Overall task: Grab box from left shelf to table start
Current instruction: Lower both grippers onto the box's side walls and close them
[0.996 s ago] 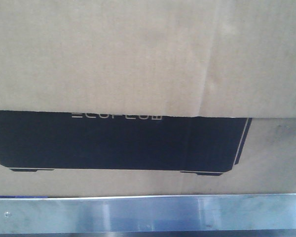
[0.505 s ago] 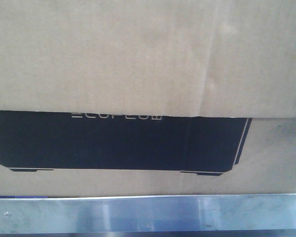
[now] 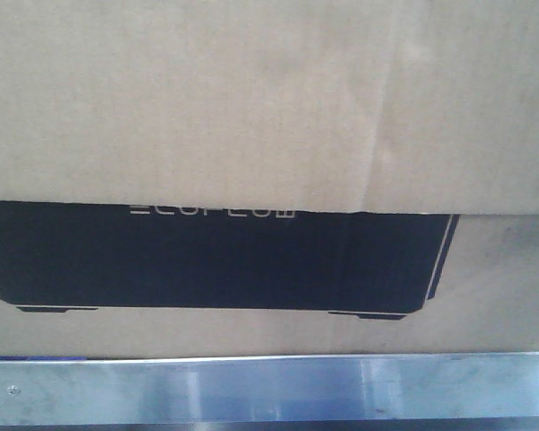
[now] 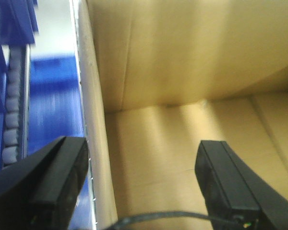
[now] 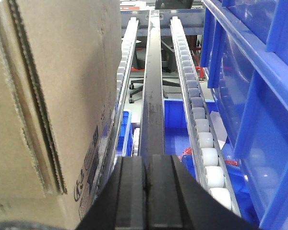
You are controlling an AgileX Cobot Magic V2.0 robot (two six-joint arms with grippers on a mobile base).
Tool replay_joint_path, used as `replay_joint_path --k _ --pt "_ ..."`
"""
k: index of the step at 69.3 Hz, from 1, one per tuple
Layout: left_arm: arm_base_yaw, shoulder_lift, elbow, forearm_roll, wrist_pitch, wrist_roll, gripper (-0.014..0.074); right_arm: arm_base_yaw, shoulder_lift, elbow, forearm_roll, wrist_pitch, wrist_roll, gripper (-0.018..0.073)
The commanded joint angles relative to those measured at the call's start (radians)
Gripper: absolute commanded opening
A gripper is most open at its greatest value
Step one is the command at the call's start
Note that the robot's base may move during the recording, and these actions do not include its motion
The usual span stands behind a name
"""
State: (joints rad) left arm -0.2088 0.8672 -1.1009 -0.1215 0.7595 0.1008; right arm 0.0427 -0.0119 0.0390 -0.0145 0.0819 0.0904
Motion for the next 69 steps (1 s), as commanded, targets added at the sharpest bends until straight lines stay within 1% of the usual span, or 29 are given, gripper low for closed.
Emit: replay_joint_path --k 1,15,31,34,41,45,63,69 --pt "-0.008 0.047 -0.075 0.003 -0.034 0.002 0.0384 0.002 -0.008 -0.006 -0.005 -0.095 -0.006 0.0053" --pt "-0.006 0.186 -0.182 0.026 0.074 -0.005 0.0384 0.002 -0.008 -0.006 -0.005 -0.095 -0.006 0.0053" --pt "-0.006 0.287 -0.237 0.067 0.121 -0.015 0.0384 0.002 -0.008 -0.006 -0.005 -0.095 -0.006 0.0053" --pt "-0.006 0.303 -0.250 0.076 0.137 -0.033 0.0384 0.002 -0.008 -0.006 -0.005 -0.095 -0.006 0.0053" --pt "-0.006 0.339 -0.289 0.121 0.177 -0.101 0.0384 0.002 -0.008 -0.006 -0.005 -0.094 -0.006 0.0053" --pt "-0.006 0.356 -0.314 0.136 0.200 -0.101 0.0384 0.002 -0.008 -0.006 -0.005 -0.095 -0.006 0.0053" --pt "-0.006 0.418 -0.416 0.144 0.316 -0.101 0.0383 0.002 -0.008 -0.006 0.000 -0.121 -0.006 0.0053" --pt "-0.006 0.427 -0.428 0.153 0.346 -0.117 0.0383 0.002 -0.008 -0.006 0.014 -0.149 -0.005 0.0053"
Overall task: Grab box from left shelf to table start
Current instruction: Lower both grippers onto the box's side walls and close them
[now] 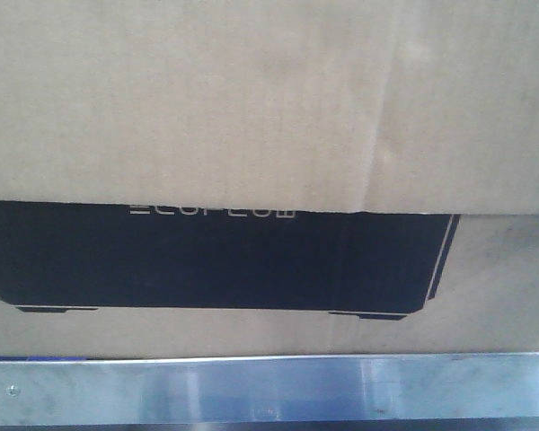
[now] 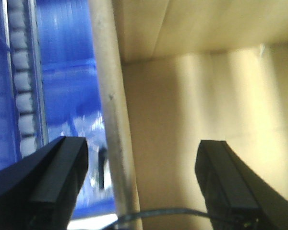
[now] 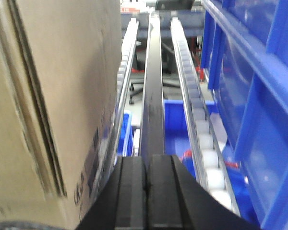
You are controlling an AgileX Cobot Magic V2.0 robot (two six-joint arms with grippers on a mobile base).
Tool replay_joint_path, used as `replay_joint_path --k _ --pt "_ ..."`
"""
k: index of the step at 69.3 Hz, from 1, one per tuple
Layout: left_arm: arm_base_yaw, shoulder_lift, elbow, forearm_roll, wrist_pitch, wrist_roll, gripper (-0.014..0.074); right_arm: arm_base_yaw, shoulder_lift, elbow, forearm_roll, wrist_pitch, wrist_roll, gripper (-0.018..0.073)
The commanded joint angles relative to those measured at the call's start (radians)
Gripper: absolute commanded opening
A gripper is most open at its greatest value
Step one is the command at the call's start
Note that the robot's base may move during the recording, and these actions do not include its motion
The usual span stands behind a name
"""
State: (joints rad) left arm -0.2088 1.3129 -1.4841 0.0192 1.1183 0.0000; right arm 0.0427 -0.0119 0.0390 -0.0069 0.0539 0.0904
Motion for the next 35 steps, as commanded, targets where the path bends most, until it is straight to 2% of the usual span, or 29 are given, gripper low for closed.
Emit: replay_joint_path --k 1,14,27,32,35 --pt "-0.006 -0.019 -0.044 0.013 -0.013 -0.016 0.0383 0.002 -0.008 -0.006 0.007 -0.126 -0.005 0.0053" --pt "-0.006 -0.010 -0.044 0.049 0.017 -0.016 0.0383 0.002 -0.008 -0.047 0.018 -0.122 -0.005 0.0053" --pt "-0.006 0.026 -0.044 0.049 0.066 -0.018 0.0383 0.002 -0.008 -0.128 0.018 -0.104 -0.005 0.0053" --pt "-0.006 0.036 -0.044 0.049 0.072 -0.018 0.0383 0.002 -0.004 -0.180 0.018 -0.061 -0.005 0.0075" --pt "-0.006 0.037 -0.044 0.049 0.074 -0.018 0.0383 0.002 0.005 -0.214 0.018 -0.011 -0.005 0.0118"
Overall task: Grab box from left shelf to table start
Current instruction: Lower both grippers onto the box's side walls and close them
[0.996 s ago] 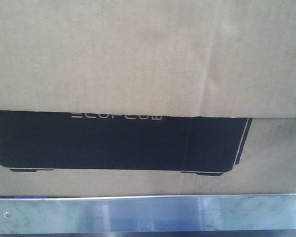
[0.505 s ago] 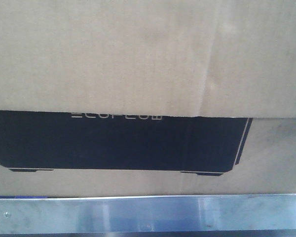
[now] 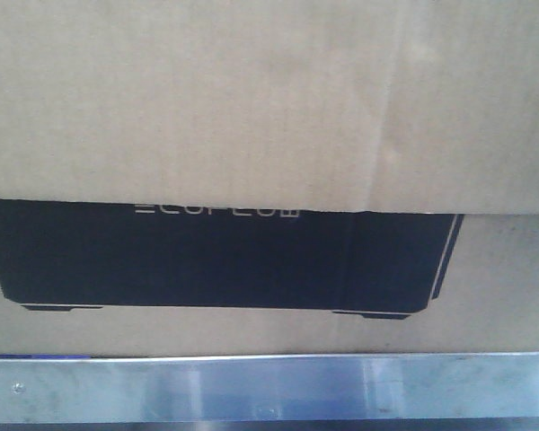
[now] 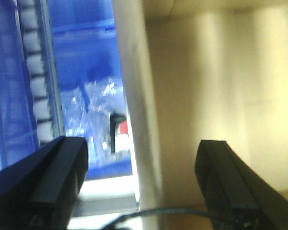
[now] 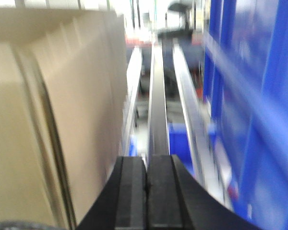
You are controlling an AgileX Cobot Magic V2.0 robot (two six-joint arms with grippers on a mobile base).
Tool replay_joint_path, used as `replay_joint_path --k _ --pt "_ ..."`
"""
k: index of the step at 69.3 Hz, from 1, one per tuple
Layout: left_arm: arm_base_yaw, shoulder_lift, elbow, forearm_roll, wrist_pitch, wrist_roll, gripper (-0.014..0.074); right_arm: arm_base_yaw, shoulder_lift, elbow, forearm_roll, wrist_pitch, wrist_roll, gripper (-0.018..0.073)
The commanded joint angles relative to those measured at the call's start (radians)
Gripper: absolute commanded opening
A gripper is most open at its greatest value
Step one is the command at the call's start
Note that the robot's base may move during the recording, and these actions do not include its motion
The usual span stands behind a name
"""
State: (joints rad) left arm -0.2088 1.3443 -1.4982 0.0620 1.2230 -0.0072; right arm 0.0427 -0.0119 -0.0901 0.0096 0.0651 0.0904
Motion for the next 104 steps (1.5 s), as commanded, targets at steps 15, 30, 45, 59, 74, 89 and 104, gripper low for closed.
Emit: replay_joint_path --k 15,30,45,59,74,89,104 --pt "-0.006 0.006 -0.032 0.006 -0.030 -0.011 0.0383 0.002 0.113 -0.261 0.002 0.160 -0.005 0.0523" --pt "-0.006 0.006 -0.032 0.004 -0.029 -0.011 0.0383 0.002 0.287 -0.480 0.002 0.330 -0.005 0.0615" --pt "-0.006 0.006 -0.032 0.002 -0.020 -0.063 0.0383 0.003 0.541 -0.783 0.020 0.630 -0.024 0.0615" --pt "-0.006 0.006 -0.032 -0.009 0.012 -0.086 0.0383 0.003 0.714 -0.975 0.117 0.771 -0.155 0.0615" --pt "-0.006 0.006 -0.032 -0.022 0.015 -0.088 0.0383 0.003 0.835 -1.073 0.166 0.821 -0.155 0.0615" --pt "-0.006 0.006 -0.032 -0.024 0.015 -0.088 0.0383 0.003 0.959 -1.174 0.195 0.879 -0.155 0.0615" --pt "-0.006 0.006 -0.032 -0.024 0.001 -0.088 0.0383 0.003 1.099 -1.237 0.203 0.925 -0.155 0.0615"
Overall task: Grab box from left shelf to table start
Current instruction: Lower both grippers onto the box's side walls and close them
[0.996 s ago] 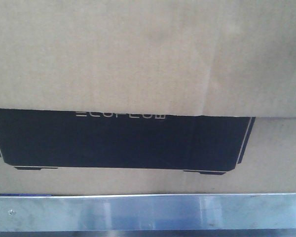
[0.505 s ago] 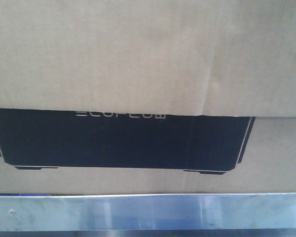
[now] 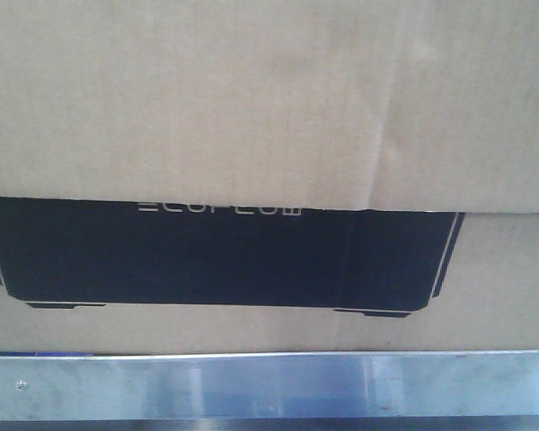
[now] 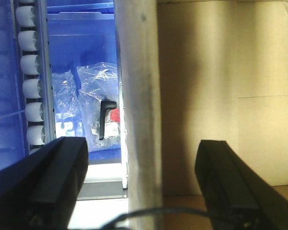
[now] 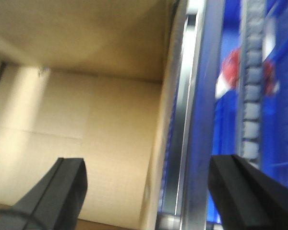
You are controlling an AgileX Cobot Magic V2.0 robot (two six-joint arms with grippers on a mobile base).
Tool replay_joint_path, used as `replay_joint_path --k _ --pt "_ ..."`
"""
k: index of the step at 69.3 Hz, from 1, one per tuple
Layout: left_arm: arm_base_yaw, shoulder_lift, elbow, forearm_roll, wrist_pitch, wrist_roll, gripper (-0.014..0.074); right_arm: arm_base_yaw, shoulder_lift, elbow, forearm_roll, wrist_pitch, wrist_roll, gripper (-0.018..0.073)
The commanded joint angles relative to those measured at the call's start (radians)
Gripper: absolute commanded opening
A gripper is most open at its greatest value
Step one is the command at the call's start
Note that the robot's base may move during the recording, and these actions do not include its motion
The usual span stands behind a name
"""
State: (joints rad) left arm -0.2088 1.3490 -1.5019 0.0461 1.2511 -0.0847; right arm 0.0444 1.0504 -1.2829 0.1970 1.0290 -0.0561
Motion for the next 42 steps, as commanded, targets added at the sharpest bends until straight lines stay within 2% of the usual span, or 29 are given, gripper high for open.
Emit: replay_joint_path --k 1,30,42 --pt "-0.006 0.001 -0.029 -0.008 -0.027 -0.010 0.0383 0.002 0.045 -0.044 0.016 -0.038 -0.009 0.0615" --pt "-0.006 0.001 -0.029 -0.008 -0.037 -0.010 0.0383 0.004 0.226 -0.044 0.013 -0.083 -0.017 0.0615" --pt "-0.006 0.001 -0.029 -0.008 -0.053 -0.010 0.0383 0.035 0.271 -0.049 -0.002 -0.104 -0.027 0.0615"
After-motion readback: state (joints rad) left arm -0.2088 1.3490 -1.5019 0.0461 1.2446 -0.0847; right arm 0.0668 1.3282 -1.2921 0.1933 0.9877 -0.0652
